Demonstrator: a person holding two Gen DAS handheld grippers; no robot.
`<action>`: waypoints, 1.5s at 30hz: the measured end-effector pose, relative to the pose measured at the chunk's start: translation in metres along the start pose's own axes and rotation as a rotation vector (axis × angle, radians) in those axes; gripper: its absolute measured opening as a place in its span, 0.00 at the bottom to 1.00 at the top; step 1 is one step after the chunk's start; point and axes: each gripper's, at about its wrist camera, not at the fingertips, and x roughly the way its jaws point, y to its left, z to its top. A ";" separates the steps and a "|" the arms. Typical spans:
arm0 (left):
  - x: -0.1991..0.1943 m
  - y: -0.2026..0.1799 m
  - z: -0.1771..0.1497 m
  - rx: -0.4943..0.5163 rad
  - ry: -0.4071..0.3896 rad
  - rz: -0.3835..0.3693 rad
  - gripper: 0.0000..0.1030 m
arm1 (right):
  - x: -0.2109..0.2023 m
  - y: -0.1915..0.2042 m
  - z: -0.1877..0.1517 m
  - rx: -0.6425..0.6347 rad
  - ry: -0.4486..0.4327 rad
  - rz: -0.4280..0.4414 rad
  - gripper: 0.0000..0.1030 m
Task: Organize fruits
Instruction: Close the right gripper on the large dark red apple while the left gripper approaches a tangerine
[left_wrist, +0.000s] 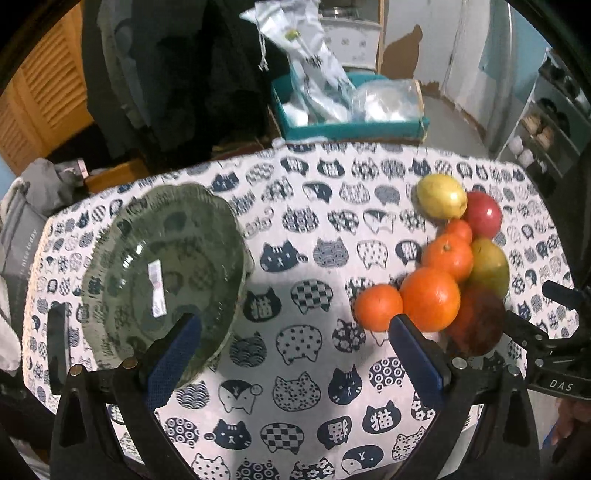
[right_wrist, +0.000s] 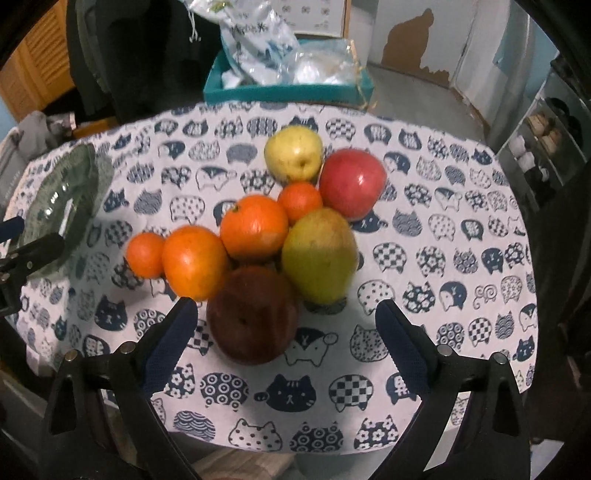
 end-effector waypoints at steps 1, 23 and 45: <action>0.003 -0.001 -0.002 0.000 0.008 -0.001 0.99 | 0.003 0.001 -0.001 0.000 0.008 0.000 0.94; 0.043 -0.020 -0.007 0.050 0.083 -0.034 0.99 | 0.068 0.021 -0.006 -0.010 0.143 0.045 0.71; 0.081 -0.053 0.000 0.144 0.132 -0.131 0.82 | 0.017 -0.049 -0.012 0.126 0.031 0.084 0.69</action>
